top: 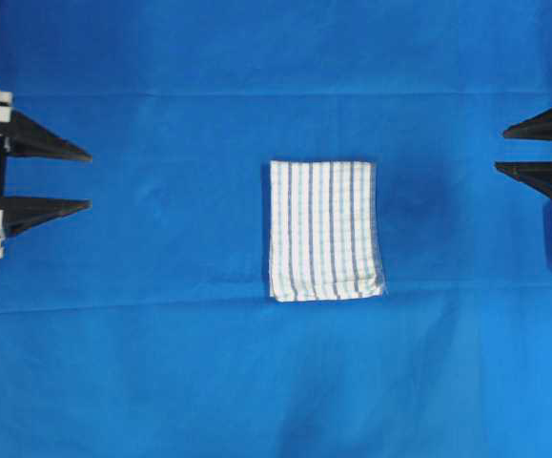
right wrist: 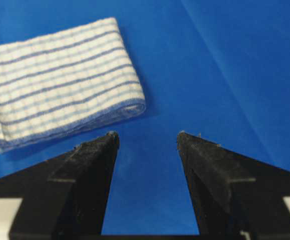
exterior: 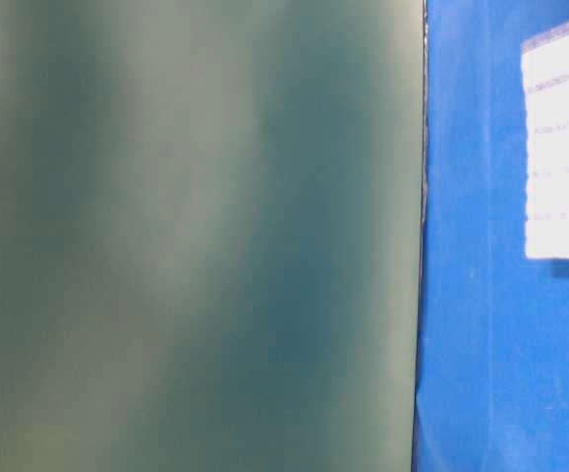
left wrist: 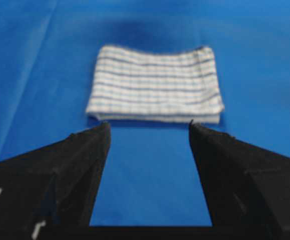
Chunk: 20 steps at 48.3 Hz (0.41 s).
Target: Fold the blue towel.
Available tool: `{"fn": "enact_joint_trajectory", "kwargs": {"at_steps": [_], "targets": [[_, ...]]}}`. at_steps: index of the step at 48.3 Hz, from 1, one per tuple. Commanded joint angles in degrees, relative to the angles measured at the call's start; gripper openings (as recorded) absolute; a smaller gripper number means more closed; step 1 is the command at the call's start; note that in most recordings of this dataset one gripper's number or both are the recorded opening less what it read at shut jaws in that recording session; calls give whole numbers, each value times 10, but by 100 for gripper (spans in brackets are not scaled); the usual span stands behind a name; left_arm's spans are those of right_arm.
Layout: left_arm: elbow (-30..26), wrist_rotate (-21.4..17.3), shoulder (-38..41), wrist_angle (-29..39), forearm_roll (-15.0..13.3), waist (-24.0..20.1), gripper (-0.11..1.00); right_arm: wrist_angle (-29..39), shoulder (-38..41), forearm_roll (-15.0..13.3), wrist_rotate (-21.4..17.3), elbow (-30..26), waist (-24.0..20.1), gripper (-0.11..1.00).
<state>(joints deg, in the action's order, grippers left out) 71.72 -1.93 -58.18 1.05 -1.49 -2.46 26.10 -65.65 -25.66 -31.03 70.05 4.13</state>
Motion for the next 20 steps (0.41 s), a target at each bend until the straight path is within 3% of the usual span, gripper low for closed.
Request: {"fn": "enact_joint_trajectory", "kwargs": {"at_steps": [1, 20], "targets": [[9, -1, -35, 3, 1, 0, 58, -7, 4, -2, 0, -6, -1, 58], [14, -2, -70, 38, 0, 1, 58, -9, 6, -2, -2, -6, -1, 58]]}}
